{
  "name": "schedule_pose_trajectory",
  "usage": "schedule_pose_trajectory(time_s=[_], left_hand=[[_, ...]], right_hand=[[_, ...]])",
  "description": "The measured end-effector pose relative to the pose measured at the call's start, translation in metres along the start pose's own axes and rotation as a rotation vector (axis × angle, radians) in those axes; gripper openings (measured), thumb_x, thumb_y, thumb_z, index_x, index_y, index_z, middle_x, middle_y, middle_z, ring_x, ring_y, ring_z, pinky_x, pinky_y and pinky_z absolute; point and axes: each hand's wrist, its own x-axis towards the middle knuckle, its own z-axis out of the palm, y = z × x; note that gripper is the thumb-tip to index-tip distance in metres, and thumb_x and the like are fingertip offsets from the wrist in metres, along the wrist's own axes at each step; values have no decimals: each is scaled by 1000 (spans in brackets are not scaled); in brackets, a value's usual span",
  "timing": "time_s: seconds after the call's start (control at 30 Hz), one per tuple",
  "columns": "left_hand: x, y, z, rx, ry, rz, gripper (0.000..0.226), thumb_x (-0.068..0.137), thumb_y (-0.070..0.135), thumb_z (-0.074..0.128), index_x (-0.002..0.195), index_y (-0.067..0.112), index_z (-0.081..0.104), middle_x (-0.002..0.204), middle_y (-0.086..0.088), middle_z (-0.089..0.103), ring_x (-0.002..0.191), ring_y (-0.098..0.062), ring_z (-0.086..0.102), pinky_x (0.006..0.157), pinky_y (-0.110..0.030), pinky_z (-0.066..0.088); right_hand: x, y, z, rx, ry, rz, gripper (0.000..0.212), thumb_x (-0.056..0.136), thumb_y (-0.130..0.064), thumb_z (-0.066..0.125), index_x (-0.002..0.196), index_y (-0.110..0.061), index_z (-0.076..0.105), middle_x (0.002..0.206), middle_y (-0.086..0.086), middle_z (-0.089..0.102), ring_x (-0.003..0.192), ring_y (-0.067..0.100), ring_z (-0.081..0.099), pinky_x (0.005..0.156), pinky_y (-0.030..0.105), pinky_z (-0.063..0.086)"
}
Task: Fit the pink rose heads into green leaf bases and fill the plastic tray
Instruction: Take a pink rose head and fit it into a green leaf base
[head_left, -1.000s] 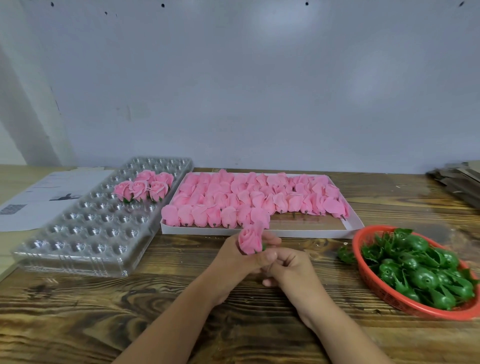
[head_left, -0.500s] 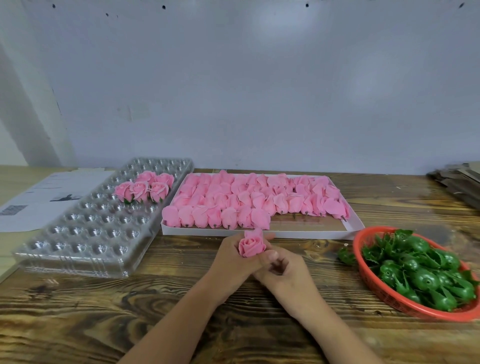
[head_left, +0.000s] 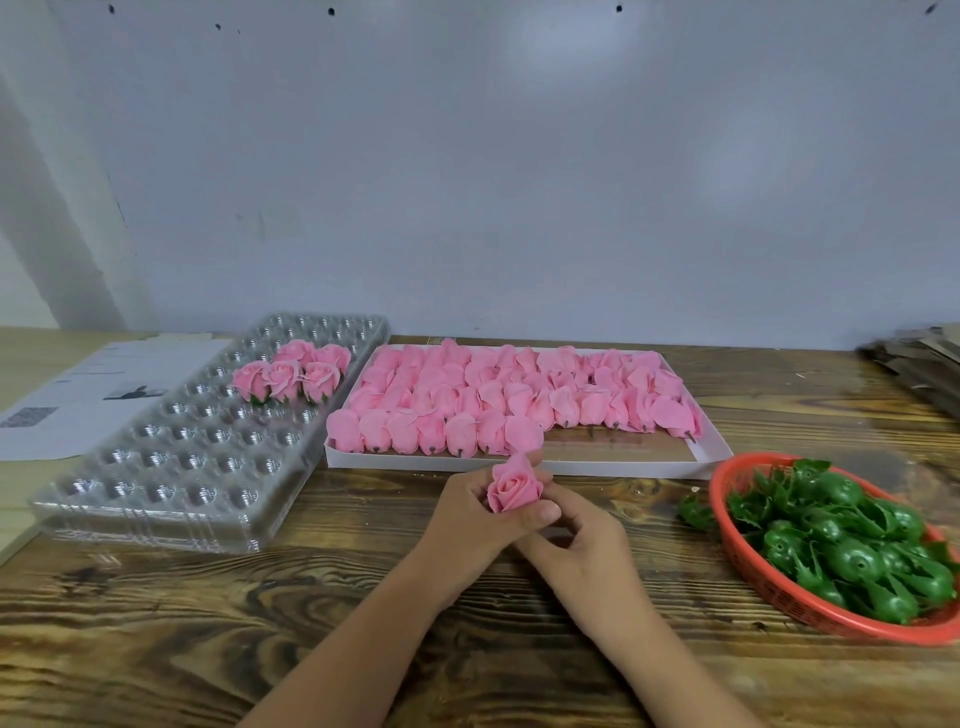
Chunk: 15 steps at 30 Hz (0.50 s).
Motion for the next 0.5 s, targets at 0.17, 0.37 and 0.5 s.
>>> schedule_pose_trajectory(time_s=[0.17,0.37,0.5], left_hand=[[-1,4,1,16,-10,-5,43,73,44,83,109,22,76,104,-2,77,101,-17,72,85,-25,55],[-2,9,-4,-46,-62,20,23,81,36,81,100,23,81,100,-5,79,97,-18,75,83,-23,56],[-3,10,-4,-45,-64,36,20,80,36,82,98,28,82,97,-2,80,93,-13,75,80,-20,56]], right_hand=[[0,-4,1,20,-52,-18,17,88,-34,61,99,-38,73,96,-18,75,91,0,67,79,16,51],[3,-3,0,137,-38,32,11,88,-14,72,96,-22,73,76,1,68,69,6,56,66,25,47],[0,-6,1,131,-33,-4,19,86,-12,75,99,-26,73,84,10,71,77,30,64,72,40,53]])
